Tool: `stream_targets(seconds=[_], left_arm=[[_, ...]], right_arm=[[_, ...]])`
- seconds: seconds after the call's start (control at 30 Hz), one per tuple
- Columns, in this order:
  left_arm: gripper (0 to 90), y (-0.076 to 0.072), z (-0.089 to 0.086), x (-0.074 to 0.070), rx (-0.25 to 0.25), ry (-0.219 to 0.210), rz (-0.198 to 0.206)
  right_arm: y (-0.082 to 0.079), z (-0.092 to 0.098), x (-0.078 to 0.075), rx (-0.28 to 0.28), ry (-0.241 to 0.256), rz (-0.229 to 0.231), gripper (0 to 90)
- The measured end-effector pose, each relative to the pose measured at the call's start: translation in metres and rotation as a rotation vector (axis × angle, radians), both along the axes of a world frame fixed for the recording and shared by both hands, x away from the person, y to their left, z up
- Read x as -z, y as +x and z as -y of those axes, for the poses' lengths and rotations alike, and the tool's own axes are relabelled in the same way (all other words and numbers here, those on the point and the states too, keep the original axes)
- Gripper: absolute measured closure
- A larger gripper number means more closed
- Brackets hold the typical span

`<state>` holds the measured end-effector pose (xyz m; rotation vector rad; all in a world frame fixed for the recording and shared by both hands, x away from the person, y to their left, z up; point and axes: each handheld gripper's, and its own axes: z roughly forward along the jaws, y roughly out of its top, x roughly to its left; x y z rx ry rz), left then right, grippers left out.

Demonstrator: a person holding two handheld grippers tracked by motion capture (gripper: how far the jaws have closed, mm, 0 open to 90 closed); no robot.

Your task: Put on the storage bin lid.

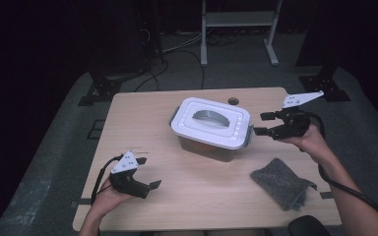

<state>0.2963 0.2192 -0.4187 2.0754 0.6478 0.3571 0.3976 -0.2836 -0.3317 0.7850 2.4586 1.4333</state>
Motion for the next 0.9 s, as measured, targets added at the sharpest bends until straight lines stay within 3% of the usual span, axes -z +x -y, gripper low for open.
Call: stream_targets(seconds=[0.57, 0.9], left_arm=[[2.9, 0.000, 0.001, 0.001, 0.005, -0.002, -0.004], [2.7, 0.000, 0.002, 0.002, 0.005, 0.000, -0.006]], right_arm=[[-0.021, 0.022, 0.032, 0.043, 0.047, -0.040, 25.2], [-0.030, 0.030, 0.050, 0.054, 0.044, -0.073, 24.9]])
